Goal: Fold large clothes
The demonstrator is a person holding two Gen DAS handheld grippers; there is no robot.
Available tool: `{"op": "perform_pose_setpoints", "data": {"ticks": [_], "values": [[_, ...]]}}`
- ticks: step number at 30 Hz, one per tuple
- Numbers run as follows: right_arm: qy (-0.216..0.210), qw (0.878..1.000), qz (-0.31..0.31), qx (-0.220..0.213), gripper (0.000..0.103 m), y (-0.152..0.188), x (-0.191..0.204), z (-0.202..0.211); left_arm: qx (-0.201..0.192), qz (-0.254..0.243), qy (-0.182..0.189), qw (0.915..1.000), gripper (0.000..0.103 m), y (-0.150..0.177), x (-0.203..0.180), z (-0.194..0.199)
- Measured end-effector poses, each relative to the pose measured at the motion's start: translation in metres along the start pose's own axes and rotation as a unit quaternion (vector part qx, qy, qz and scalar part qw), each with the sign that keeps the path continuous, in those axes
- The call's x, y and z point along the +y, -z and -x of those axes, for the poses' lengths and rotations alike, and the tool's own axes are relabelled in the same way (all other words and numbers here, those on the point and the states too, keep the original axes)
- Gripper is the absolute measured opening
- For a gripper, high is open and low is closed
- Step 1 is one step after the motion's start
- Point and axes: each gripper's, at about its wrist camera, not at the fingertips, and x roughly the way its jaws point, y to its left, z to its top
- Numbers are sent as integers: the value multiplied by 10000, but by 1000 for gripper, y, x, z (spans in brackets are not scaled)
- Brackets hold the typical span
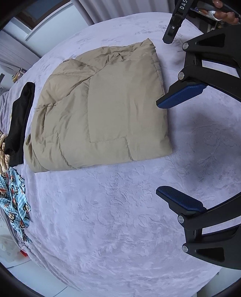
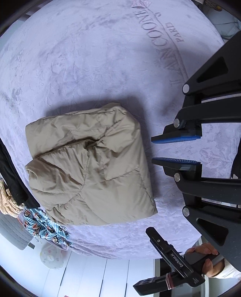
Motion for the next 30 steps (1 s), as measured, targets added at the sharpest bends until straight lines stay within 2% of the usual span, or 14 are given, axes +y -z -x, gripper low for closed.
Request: {"op": "perform_pose_setpoints", "data": {"ticks": [5,13,14,16,21,22,27,30], "values": [[9,10000,-15,77,17,10,6,0,-7,44,-40,10000,86,12,3,10],[162,9985,529,-64,17,7,19,14,-240,219,-315,9990,86,31,-9,35],[184,9983,554,-69,17,8,19,17,-272,231,-339,9988,87,33,-11,40],[196,9977,645,-103,17,8,20,23,-346,297,-376,9983,96,37,-16,49],[160,9965,808,-121,17,11,18,37,-499,398,-463,9969,97,48,-27,66],[149,9965,819,-125,17,13,17,40,-520,429,-479,9966,103,51,-28,69],[107,9956,925,-140,17,16,18,50,-604,521,-597,9950,103,59,-35,82],[174,9944,1026,-208,19,18,20,58,-662,569,-789,9931,103,61,-38,89]]}}
